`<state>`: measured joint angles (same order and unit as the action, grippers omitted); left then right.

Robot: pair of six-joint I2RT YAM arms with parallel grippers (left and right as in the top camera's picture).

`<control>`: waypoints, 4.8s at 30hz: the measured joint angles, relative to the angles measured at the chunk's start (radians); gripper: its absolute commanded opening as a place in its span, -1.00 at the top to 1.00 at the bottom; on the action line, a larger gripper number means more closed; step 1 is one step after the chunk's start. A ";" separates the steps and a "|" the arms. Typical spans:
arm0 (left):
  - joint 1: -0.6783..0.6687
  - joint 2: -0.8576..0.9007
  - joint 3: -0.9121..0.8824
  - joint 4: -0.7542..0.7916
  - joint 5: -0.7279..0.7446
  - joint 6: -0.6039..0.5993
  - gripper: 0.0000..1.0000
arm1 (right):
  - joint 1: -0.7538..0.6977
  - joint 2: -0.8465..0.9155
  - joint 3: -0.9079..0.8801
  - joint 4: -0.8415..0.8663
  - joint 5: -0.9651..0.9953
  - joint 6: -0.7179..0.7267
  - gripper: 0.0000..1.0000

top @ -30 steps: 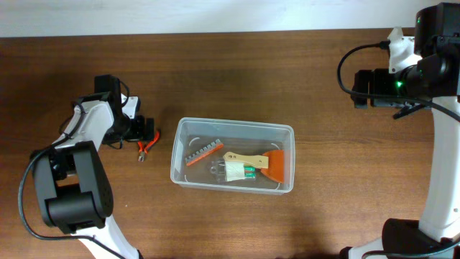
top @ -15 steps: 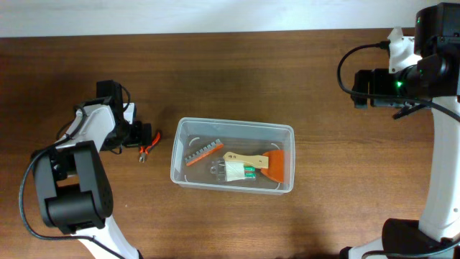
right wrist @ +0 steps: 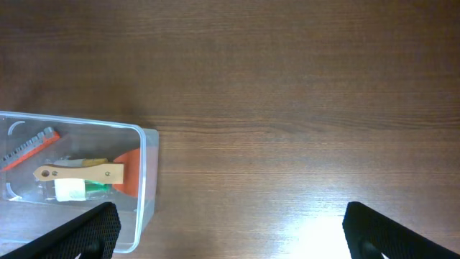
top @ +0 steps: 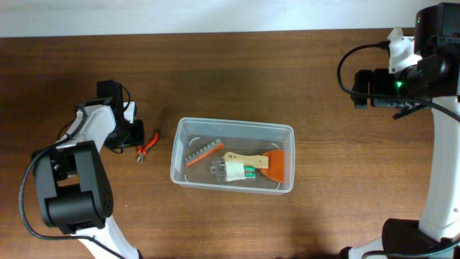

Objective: Pack container

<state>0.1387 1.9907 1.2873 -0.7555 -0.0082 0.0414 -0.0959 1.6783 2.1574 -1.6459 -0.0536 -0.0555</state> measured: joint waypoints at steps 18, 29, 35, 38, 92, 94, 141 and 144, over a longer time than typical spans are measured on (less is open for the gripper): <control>0.000 0.000 0.018 -0.069 0.002 0.002 0.96 | 0.000 0.000 0.000 0.000 0.000 -0.001 -0.97; -0.078 -0.212 0.339 -0.218 0.070 0.128 0.96 | 0.000 0.000 0.000 0.000 0.000 -0.001 -0.97; -0.293 -0.396 0.407 -0.359 0.177 0.390 0.97 | 0.000 0.000 0.000 0.003 0.000 0.000 -0.97; -0.418 -0.370 0.400 -0.467 0.201 0.496 0.96 | 0.000 0.000 0.000 0.005 0.000 0.000 -0.97; -0.411 -0.320 0.610 -0.265 -0.150 0.246 -0.98 | 0.000 0.001 -0.006 0.391 -0.005 0.003 -0.97; -0.379 -0.321 0.610 -0.159 -0.158 0.225 -0.99 | 0.000 0.006 -0.007 0.578 -0.016 0.003 -0.97; -0.229 -1.429 -0.721 0.331 -0.259 0.147 -0.99 | 0.072 -1.193 -1.501 0.800 0.038 -0.113 -0.97; -0.229 -1.429 -0.721 0.318 -0.261 0.147 -0.99 | 0.072 -1.193 -1.501 0.763 0.038 -0.113 -0.97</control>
<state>-0.0902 0.5617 0.5663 -0.4377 -0.2691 0.1883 -0.0242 0.4850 0.6559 -0.8825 -0.0158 -0.1680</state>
